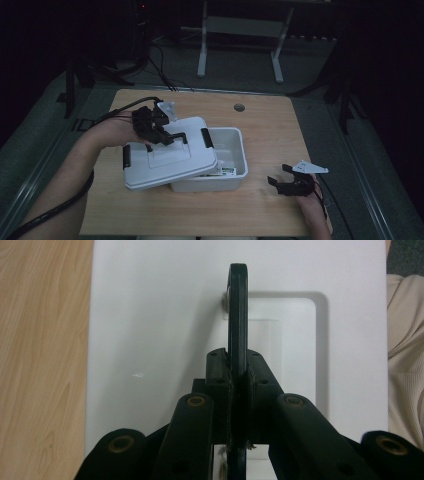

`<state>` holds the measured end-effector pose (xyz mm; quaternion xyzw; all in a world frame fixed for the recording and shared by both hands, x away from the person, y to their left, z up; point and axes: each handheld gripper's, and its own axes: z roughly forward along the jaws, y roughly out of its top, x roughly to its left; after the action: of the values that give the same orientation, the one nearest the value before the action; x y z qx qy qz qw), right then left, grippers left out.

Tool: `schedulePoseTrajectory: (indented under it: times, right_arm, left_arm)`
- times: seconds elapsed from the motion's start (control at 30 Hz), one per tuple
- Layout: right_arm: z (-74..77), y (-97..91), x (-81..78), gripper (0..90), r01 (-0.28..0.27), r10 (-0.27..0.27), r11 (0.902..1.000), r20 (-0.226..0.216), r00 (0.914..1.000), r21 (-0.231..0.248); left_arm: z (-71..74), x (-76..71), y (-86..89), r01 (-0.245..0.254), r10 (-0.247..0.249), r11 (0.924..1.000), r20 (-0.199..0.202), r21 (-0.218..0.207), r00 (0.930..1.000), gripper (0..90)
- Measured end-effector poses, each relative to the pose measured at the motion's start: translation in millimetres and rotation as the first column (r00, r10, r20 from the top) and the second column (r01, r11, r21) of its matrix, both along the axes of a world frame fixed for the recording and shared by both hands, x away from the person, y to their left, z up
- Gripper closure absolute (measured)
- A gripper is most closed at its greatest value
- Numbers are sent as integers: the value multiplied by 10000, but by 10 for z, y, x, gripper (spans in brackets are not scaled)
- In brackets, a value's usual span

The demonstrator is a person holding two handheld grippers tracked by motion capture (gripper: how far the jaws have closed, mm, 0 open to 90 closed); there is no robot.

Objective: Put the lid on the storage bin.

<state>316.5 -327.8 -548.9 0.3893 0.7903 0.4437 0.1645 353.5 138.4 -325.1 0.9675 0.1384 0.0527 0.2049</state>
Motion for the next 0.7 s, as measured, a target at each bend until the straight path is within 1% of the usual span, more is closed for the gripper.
schedulePoseTrajectory:
  times: [0.03, 0.07, 0.1, 0.13, 0.17, 0.2, 0.23, 0.27, 0.3, 0.33, 0.37, 0.43, 0.47, 0.5, 0.53, 0.57, 0.7]
  right_arm:
    - [0, 0, 0, 139, 0, 0, 10000, 0, 10000, 0]
    - [-1, -1, -4, 139, -6, 6, 10000, -6, 10000, 21]
    - [-1, -1, -4, 139, -6, 6, 10000, -6, 10000, 21]
    - [-5, 0, -4, 139, 9, -9, 10000, -18, 10000, -13]
    - [-5, 0, -4, 139, 9, -9, 10000, -18, 10000, -13]
    - [-12, 0, -2, 138, 47, -47, 10000, -24, 10000, -77]
    - [-12, 0, -2, 138, 47, -47, 10000, -24, 10000, -77]
    - [-14, -1, -2, 138, 49, -50, 10000, -25, 10000, -51]
    - [-14, -4, -4, 139, 46, -46, 10000, -8, 10000, -45]
    - [-9, -8, -8, 139, 59, -59, 10000, -4, 10000, 14]
    - [-9, -8, -8, 139, 59, -59, 10000, -4, 10000, 14]
    - [-8, -7, -9, 139, 45, -45, 10000, 13, 10000, 20]
    - [-8, -6, -10, 139, 20, -20, 10000, 18, 10000, 35]
    - [-8, -6, -10, 139, 20, -20, 10000, 18, 10000, 35]
    - [-7, -11, -11, 139, 28, -28, 10000, 22, 10000, 55]
    - [-7, -11, -11, 139, 28, -28, 10000, 22, 10000, 55]
    - [-10, -24, -12, 139, 2, -2, 9999, 36, 10000, 125]
  left_arm:
    - [0, 0, 0, 0, 0, 10000, 0, 0, 10000, 833]
    - [-3, 11, -53, 166, -166, 9999, 10, 6, 9999, 833]
    - [-3, 11, -53, 166, -166, 9999, 10, 6, 9999, 833]
    - [-15, 20, -113, 266, -266, 9996, -66, -10, 9996, 833]
    - [-15, 20, -113, 266, -266, 9996, -66, -10, 9996, 833]
    - [-32, 27, -180, 454, -454, 9990, -44, -20, 9990, 833]
    - [-32, 27, -180, 454, -454, 9990, -44, -20, 9990, 833]
    - [-47, 33, -216, 524, -525, 9986, -103, -18, 9986, 833]
    - [-55, 38, -252, 642, -642, 9979, -100, 31, 9979, 833]
    - [-69, 56, -323, 758, -756, 9971, -140, 89, 9970, 833]
    - [-69, 56, -323, 758, -756, 9971, -140, 89, 9970, 833]
    - [-75, 78, -393, 860, -858, 9962, -127, 120, 9962, 833]
    - [-79, 104, -462, 973, -971, 9952, -125, 108, 9952, 833]
    - [-79, 104, -462, 973, -971, 9952, -125, 108, 9952, 833]
    - [-83, 126, -531, 1071, -1070, 9942, -116, 106, 9942, 833]
    - [-83, 126, -531, 1071, -1070, 9942, -116, 106, 9942, 833]
    - [-101, 175, -664, 1295, -1294, 9916, -152, 59, 9915, 833]
